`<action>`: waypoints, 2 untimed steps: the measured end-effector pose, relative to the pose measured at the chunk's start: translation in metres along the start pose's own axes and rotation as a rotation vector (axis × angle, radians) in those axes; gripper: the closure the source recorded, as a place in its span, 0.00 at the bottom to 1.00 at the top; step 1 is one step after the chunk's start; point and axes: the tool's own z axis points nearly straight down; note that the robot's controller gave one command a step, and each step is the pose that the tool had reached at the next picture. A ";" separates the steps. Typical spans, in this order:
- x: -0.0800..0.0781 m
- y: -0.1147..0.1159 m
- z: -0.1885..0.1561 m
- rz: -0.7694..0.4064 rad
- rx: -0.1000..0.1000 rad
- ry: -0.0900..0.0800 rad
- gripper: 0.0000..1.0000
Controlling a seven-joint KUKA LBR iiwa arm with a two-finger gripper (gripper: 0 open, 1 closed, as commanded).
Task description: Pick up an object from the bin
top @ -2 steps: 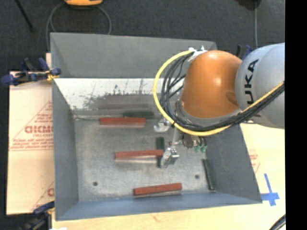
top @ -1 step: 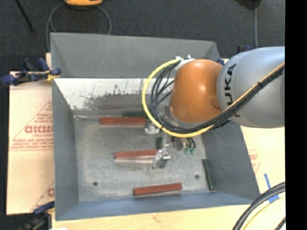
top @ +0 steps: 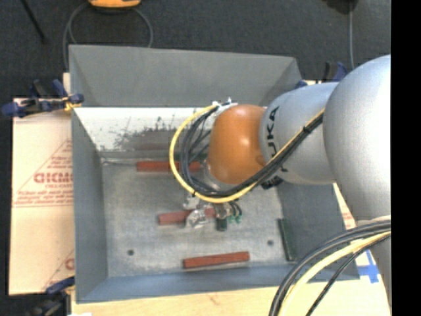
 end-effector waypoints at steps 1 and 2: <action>0.000 0.000 0.000 0.000 0.000 0.000 1.00; 0.009 -0.009 -0.120 -0.002 0.002 0.001 1.00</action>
Offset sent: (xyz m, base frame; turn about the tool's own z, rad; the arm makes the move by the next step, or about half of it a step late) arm -0.0094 -0.0093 0.1194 -0.0057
